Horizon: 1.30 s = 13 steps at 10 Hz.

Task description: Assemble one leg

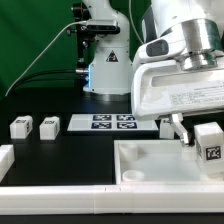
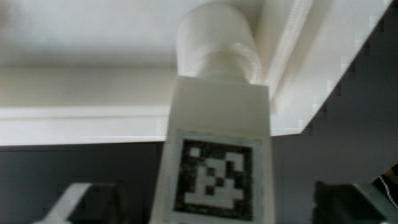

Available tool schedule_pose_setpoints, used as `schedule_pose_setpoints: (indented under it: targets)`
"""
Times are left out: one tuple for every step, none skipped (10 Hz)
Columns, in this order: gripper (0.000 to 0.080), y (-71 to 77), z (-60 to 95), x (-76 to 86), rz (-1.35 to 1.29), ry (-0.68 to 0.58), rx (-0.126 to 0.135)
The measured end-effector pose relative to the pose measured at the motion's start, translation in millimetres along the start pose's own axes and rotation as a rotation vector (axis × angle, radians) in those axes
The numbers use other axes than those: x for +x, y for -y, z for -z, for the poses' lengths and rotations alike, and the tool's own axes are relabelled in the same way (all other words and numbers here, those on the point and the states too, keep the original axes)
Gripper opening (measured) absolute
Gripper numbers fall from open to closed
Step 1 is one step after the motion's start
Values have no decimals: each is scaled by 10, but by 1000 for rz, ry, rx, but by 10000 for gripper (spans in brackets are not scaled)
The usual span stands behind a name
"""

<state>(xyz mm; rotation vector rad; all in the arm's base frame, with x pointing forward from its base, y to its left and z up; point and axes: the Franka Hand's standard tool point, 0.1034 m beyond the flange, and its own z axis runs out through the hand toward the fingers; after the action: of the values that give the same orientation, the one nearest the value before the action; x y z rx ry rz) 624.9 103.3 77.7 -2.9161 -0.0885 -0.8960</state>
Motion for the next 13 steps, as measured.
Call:
schedule_pose_setpoints:
  targets:
    - [622,1,0,0,0,0,0]
    - [622,1,1,2,0,0,0]
    - [644,-5,10,14,0,-2,0]
    - [644,-17,39,47,1,-8,-2]
    - [649,-53,89,91,0,-1,-3]
    - [649,-113,189,177,-8,11,-4]
    - [649,-162,275,240,-17,35,-3]
    - [649,-198,343,296,-23,61,0]
    - [649,-249,379,334,-32,81,0]
    - [649,-313,391,346,-45,120,3]
    - [649,-385,397,361,-71,168,10]
    - [649,-419,400,395,-83,176,12]
    - [649,-405,396,374,-98,191,15]
